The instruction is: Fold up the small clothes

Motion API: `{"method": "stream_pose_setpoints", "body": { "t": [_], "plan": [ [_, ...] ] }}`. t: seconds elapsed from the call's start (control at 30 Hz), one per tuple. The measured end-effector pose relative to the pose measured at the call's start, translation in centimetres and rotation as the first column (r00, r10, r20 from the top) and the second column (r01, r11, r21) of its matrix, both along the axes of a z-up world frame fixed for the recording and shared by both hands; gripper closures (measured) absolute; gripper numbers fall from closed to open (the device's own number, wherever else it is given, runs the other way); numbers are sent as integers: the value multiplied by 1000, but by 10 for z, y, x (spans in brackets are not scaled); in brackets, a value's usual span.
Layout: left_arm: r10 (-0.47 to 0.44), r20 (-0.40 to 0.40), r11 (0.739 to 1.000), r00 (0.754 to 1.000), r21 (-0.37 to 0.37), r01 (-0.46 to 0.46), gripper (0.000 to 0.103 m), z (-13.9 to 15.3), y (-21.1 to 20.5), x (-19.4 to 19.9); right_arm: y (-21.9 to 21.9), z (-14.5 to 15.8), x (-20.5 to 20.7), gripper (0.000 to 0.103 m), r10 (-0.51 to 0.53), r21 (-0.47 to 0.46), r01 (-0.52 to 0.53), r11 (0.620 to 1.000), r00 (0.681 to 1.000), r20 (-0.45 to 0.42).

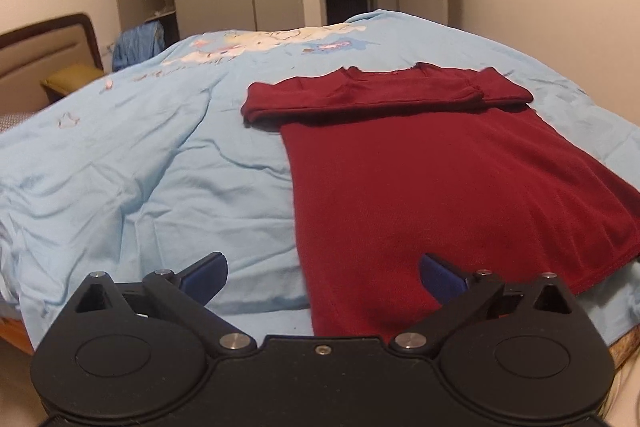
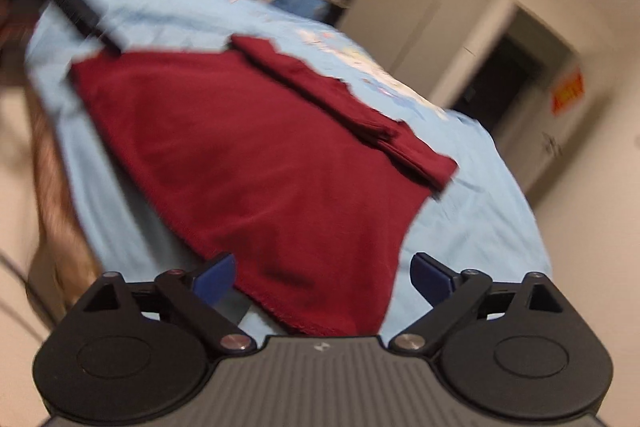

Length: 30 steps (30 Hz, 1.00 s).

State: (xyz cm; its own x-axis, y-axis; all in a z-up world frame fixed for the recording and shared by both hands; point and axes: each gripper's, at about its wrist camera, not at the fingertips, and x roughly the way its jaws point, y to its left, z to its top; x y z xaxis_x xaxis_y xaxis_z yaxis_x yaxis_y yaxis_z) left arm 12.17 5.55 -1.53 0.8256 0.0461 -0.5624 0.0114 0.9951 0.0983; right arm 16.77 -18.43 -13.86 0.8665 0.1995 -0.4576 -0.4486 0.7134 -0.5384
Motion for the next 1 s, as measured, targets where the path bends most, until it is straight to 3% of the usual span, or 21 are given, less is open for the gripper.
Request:
{"method": "stream_pose_setpoints", "body": {
  "t": [0.1,0.2,0.3,0.4,0.47,0.5,0.57,0.77,0.9,1.0],
  "plan": [
    [-41,1,999,999,25,41,1,-1,-11,0,24,-22,-2,6,42,-210,-36,977,999,21],
    [-83,5,996,997,45,83,1,-2,-24,0,38,-41,3,8,32,-326,-18,945,999,36],
    [-123,11,991,992,64,122,1,-3,-35,-1,44,-45,3,13,40,-345,-13,939,997,71],
    [-160,11,985,987,70,159,1,-5,-44,-2,45,-41,1,29,58,-338,-21,941,993,100],
    [-184,10,981,983,69,183,1,-6,-49,-2,40,-36,-2,58,78,-295,-45,954,992,103],
    [-193,10,979,981,68,192,1,-7,-52,-3,38,-32,-4,64,85,-270,-55,961,991,100],
    [-220,14,974,975,62,218,1,-8,-56,-5,36,-22,-3,87,88,-212,-67,975,992,95],
    [-317,28,944,948,108,312,1,-14,-75,-17,25,21,8,95,32,61,-36,997,997,65],
    [-343,31,925,939,187,332,1,-24,-93,-21,15,45,27,96,-4,210,-4,978,999,39],
    [-314,26,922,949,248,298,5,-31,-100,-16,5,59,38,97,-21,288,12,957,999,29]
  ]
}}
